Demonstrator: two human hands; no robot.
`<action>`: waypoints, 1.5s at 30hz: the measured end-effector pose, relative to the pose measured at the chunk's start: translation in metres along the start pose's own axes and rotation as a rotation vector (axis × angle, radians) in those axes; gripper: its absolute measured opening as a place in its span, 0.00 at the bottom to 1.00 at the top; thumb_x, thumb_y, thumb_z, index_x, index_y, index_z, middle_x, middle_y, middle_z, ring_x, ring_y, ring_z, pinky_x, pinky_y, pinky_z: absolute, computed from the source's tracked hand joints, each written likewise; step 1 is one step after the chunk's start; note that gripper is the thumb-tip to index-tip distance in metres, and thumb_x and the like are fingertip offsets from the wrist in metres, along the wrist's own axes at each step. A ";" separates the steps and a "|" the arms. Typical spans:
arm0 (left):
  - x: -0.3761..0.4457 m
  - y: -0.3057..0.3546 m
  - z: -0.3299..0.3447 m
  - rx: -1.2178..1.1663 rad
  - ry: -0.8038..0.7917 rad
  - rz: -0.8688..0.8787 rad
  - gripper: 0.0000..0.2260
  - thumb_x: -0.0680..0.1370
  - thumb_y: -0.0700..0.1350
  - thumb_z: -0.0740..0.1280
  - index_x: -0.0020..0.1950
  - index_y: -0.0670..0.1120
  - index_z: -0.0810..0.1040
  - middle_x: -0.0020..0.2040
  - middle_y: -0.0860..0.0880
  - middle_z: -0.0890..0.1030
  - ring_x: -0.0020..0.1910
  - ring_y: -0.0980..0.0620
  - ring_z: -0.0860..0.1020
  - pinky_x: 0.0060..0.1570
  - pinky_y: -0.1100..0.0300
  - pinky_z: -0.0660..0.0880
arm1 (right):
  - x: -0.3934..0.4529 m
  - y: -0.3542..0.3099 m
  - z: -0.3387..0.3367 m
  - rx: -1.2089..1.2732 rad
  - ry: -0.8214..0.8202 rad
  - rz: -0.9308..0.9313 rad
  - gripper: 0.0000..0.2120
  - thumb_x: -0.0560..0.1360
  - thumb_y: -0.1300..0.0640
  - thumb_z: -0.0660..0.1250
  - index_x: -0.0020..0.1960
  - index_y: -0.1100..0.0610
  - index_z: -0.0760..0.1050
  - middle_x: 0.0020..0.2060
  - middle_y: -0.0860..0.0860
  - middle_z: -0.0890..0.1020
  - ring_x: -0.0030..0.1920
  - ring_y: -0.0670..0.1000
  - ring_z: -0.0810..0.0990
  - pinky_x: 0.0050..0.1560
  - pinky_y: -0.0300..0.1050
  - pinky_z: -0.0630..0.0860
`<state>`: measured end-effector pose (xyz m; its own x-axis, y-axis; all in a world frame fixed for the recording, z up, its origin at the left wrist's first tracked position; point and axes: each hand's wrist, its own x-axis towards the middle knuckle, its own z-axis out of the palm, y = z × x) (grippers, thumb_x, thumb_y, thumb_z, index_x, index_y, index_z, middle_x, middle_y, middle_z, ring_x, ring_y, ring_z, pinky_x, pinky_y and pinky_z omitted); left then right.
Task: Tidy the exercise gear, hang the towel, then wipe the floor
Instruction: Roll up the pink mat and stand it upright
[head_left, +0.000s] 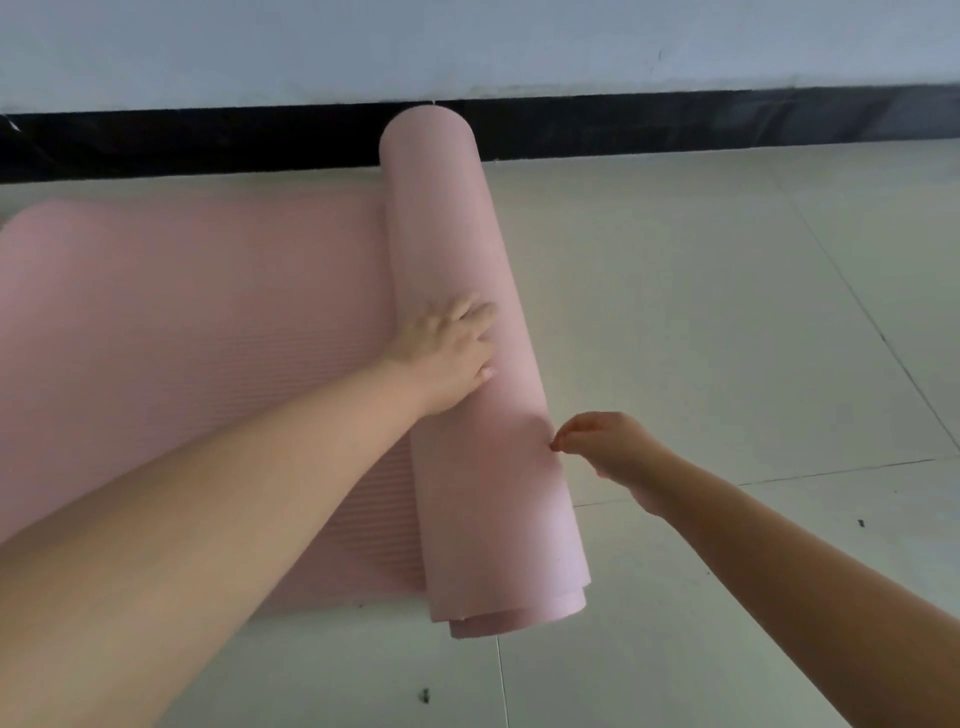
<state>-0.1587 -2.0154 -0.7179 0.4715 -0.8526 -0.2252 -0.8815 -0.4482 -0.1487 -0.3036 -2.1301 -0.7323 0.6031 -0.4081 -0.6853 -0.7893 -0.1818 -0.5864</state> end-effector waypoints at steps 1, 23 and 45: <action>-0.002 -0.009 0.003 0.002 0.001 0.056 0.19 0.81 0.52 0.54 0.66 0.45 0.73 0.73 0.47 0.63 0.75 0.48 0.57 0.68 0.52 0.63 | 0.000 -0.006 0.007 -0.015 -0.011 0.026 0.05 0.75 0.61 0.63 0.46 0.57 0.77 0.46 0.52 0.76 0.50 0.53 0.73 0.49 0.44 0.70; -0.061 -0.156 0.030 -0.132 -0.006 0.189 0.21 0.80 0.54 0.56 0.70 0.45 0.64 0.63 0.39 0.74 0.64 0.40 0.71 0.61 0.50 0.69 | -0.034 -0.124 0.148 -0.075 0.253 0.141 0.20 0.77 0.62 0.58 0.69 0.60 0.65 0.50 0.57 0.80 0.45 0.54 0.79 0.47 0.43 0.71; -0.146 -0.224 0.052 -0.110 -0.230 -0.251 0.23 0.80 0.59 0.52 0.75 0.59 0.56 0.73 0.40 0.62 0.76 0.43 0.51 0.73 0.44 0.53 | -0.003 -0.154 0.205 0.219 -0.008 -0.046 0.11 0.75 0.68 0.57 0.50 0.59 0.76 0.22 0.52 0.75 0.22 0.48 0.70 0.30 0.39 0.65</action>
<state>-0.0292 -1.7763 -0.7021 0.6561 -0.6352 -0.4075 -0.7291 -0.6729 -0.1249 -0.1609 -1.9179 -0.7284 0.6396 -0.3967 -0.6585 -0.7177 -0.0013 -0.6963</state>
